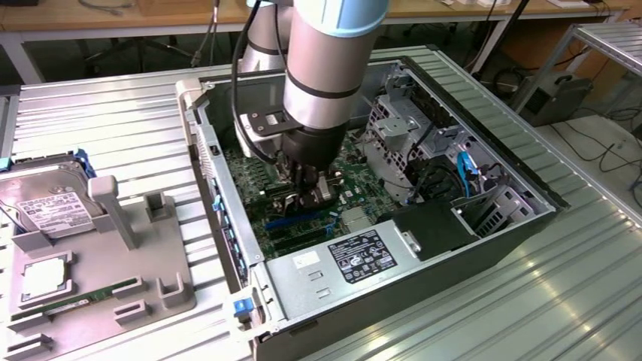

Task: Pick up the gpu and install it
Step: 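Insert the gpu into the slot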

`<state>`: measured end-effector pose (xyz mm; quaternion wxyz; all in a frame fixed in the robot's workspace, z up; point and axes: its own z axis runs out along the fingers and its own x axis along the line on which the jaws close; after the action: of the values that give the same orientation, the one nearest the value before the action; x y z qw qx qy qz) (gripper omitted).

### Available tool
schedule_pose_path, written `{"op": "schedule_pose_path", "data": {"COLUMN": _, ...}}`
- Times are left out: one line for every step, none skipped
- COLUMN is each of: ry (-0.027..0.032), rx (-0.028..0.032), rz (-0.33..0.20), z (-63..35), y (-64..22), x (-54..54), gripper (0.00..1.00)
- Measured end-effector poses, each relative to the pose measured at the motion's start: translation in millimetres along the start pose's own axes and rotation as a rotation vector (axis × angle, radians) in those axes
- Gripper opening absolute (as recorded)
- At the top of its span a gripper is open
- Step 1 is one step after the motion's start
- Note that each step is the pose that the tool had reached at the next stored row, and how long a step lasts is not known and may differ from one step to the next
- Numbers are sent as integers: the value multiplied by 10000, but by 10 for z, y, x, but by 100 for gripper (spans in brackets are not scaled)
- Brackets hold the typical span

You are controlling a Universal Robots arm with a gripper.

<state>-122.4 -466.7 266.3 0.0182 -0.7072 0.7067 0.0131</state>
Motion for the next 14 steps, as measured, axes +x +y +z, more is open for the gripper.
{"op": "schedule_pose_path", "data": {"ry": -12, "rx": 2, "rz": 0, "z": 10, "y": 1, "x": 1, "gripper": 26}}
{"op": "schedule_pose_path", "data": {"ry": -33, "rx": 3, "rz": 1, "z": 23, "y": 3, "x": 1, "gripper": 26}}
{"op": "schedule_pose_path", "data": {"ry": -52, "rx": 3, "rz": 2, "z": 33, "y": 4, "x": 1, "gripper": 26}}
{"op": "schedule_pose_path", "data": {"ry": -76, "rx": 2, "rz": 3, "z": 44, "y": 5, "x": 2, "gripper": 26}}
{"op": "schedule_pose_path", "data": {"ry": -105, "rx": 2, "rz": 4, "z": 57, "y": 6, "x": 2, "gripper": 26}}
{"op": "schedule_pose_path", "data": {"ry": -130, "rx": 2, "rz": 2, "z": 72, "y": 6, "x": 3, "gripper": 26}}
{"op": "schedule_pose_path", "data": {"ry": -147, "rx": 2, "rz": 2, "z": 90, "y": 7, "x": 4, "gripper": 26}}
{"op": "schedule_pose_path", "data": {"ry": -155, "rx": -1, "rz": 2, "z": 101, "y": 9, "x": 5, "gripper": 26}}
{"op": "schedule_pose_path", "data": {"ry": -162, "rx": -1, "rz": 3, "z": 111, "y": 10, "x": 6, "gripper": 26}}
{"op": "schedule_pose_path", "data": {"ry": -173, "rx": 2, "rz": 3, "z": 119, "y": 11, "x": 6, "gripper": 26}}
{"op": "schedule_pose_path", "data": {"ry": -184, "rx": 3, "rz": 2, "z": 129, "y": 12, "x": 6, "gripper": 26}}
{"op": "schedule_pose_path", "data": {"ry": -187, "rx": 3, "rz": 2, "z": 133, "y": 13, "x": 6, "gripper": 26}}
{"op": "schedule_pose_path", "data": {"ry": -188, "rx": 2, "rz": 2, "z": 134, "y": 13, "x": 6, "gripper": 26}}
{"op": "schedule_pose_path", "data": {"ry": -189, "rx": 1, "rz": 3, "z": 134, "y": 14, "x": 6, "gripper": 26}}
